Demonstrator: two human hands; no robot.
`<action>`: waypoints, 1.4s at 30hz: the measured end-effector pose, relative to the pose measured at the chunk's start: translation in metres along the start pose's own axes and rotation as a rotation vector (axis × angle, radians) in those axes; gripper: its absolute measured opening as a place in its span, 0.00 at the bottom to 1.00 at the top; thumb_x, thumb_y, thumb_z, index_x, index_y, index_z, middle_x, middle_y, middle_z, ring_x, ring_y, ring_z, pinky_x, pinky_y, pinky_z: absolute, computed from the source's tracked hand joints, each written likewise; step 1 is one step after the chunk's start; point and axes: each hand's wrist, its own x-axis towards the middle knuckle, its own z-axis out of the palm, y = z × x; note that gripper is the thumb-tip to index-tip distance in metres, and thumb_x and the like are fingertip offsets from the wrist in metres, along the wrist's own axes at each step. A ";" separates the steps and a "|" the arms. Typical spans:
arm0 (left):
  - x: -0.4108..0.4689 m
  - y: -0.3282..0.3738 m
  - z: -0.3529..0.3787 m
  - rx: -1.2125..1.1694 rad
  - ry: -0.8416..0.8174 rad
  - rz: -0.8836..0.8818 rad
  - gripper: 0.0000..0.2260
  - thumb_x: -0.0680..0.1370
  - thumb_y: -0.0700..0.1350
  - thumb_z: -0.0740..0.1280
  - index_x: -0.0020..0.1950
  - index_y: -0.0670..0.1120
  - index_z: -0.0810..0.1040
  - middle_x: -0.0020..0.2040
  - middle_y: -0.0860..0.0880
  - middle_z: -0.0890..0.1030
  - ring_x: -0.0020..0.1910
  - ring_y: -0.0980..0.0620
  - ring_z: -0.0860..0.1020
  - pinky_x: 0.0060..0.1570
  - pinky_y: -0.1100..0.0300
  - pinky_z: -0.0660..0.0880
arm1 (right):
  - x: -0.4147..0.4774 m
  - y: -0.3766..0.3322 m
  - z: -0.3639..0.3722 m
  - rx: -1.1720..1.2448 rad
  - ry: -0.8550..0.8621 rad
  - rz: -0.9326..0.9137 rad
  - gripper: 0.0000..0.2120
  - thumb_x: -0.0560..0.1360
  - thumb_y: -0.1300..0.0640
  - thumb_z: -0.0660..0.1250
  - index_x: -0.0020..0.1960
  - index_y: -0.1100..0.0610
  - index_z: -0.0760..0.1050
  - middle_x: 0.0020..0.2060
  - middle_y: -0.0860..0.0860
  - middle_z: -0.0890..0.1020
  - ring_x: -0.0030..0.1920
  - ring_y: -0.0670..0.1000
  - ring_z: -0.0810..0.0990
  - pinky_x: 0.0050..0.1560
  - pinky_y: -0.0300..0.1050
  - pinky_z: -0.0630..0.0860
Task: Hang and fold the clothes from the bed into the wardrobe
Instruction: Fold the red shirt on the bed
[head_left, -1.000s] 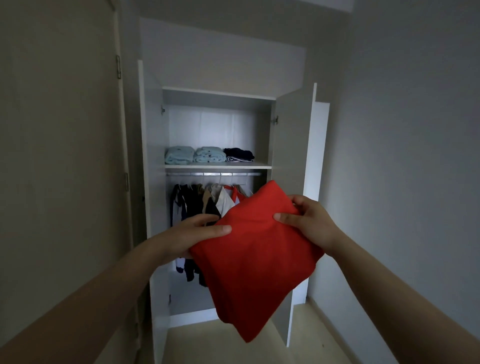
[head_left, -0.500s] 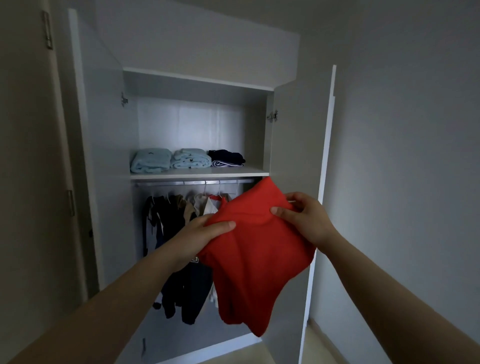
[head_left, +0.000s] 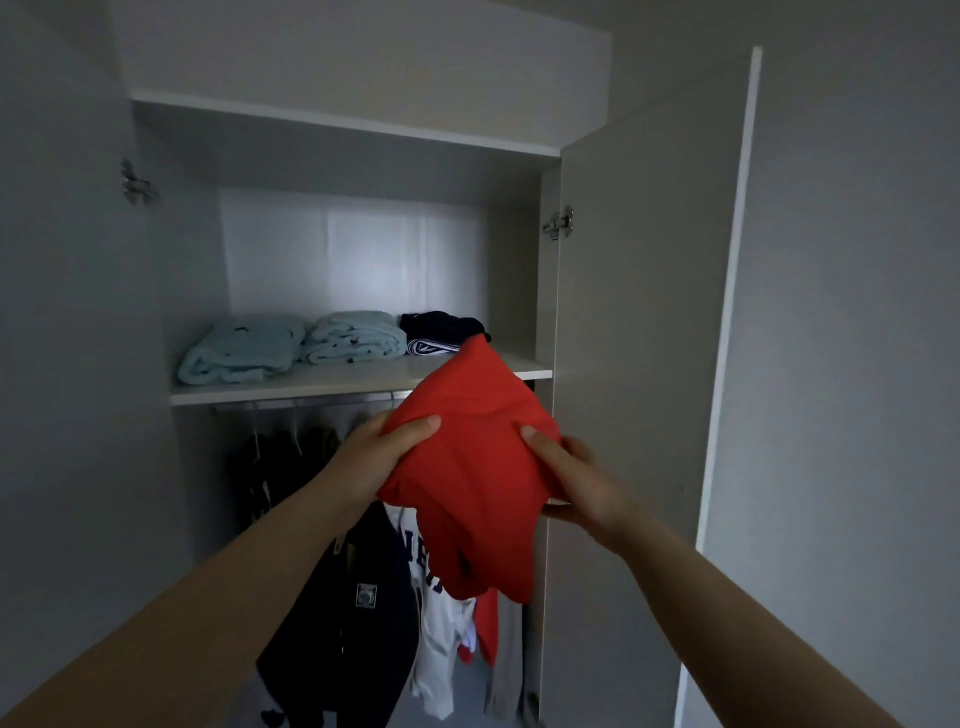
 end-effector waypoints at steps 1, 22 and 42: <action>0.018 -0.005 0.000 -0.018 0.001 0.001 0.14 0.73 0.53 0.71 0.57 0.52 0.80 0.51 0.49 0.85 0.49 0.49 0.84 0.52 0.51 0.78 | 0.017 0.001 0.000 0.011 -0.017 -0.002 0.43 0.62 0.31 0.71 0.70 0.49 0.65 0.62 0.47 0.78 0.59 0.51 0.79 0.58 0.57 0.77; 0.389 -0.092 -0.010 -0.120 -0.149 0.000 0.15 0.75 0.55 0.68 0.59 0.50 0.79 0.52 0.50 0.84 0.52 0.50 0.83 0.49 0.59 0.78 | 0.390 0.006 -0.028 0.078 0.371 -0.228 0.19 0.74 0.52 0.72 0.62 0.60 0.77 0.55 0.55 0.83 0.54 0.53 0.82 0.61 0.53 0.77; 0.659 -0.130 -0.046 0.788 -0.016 0.364 0.11 0.74 0.42 0.72 0.54 0.41 0.78 0.52 0.45 0.80 0.51 0.50 0.78 0.51 0.63 0.71 | 0.621 0.006 -0.075 -0.899 0.594 -0.355 0.24 0.75 0.48 0.70 0.64 0.62 0.73 0.58 0.59 0.79 0.58 0.58 0.77 0.57 0.46 0.72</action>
